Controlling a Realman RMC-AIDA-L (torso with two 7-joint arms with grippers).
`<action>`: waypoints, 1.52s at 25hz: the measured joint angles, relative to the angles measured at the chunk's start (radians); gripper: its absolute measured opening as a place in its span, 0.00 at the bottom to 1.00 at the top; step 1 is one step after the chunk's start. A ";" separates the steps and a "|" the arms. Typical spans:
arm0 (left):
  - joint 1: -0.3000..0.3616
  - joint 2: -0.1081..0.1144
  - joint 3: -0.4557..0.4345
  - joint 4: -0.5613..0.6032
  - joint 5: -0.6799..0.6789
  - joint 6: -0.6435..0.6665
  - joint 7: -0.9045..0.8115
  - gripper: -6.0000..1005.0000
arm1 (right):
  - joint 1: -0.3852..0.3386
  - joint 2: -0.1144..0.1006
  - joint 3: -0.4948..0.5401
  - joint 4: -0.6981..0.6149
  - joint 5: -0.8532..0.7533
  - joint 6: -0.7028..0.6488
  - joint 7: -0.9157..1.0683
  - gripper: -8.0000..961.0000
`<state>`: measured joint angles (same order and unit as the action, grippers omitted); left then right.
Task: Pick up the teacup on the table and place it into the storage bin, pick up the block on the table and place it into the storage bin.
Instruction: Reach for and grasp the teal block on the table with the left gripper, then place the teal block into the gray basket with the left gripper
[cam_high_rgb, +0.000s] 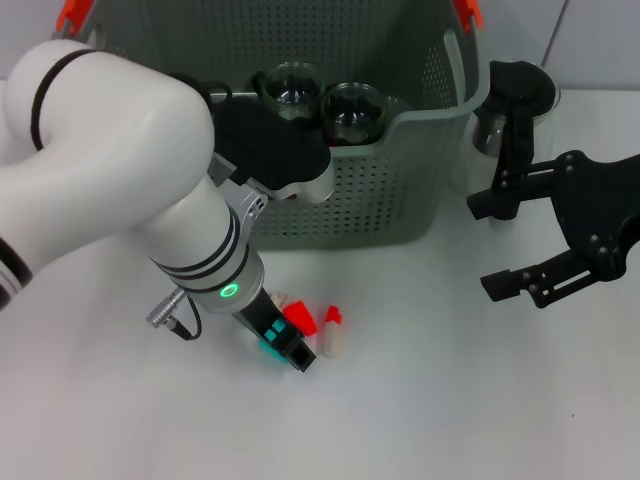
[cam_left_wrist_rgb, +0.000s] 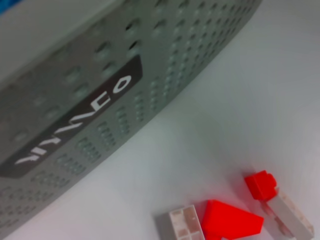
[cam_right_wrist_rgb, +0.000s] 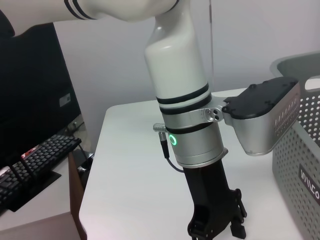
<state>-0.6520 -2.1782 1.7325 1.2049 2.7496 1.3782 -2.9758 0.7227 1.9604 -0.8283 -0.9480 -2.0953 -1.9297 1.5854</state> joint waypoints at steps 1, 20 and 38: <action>0.000 0.000 0.000 -0.002 0.000 0.000 0.000 0.86 | 0.000 0.000 0.000 0.000 0.000 0.000 0.000 0.98; -0.004 0.000 0.002 -0.015 0.015 -0.009 0.000 0.85 | 0.001 0.001 0.000 0.000 0.000 -0.002 -0.001 0.98; -0.027 0.000 0.004 -0.039 0.022 -0.003 -0.002 0.52 | 0.001 0.003 0.013 0.000 0.002 -0.003 -0.001 0.98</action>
<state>-0.6787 -2.1780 1.7361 1.1655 2.7714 1.3748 -2.9774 0.7238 1.9636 -0.8151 -0.9480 -2.0938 -1.9324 1.5846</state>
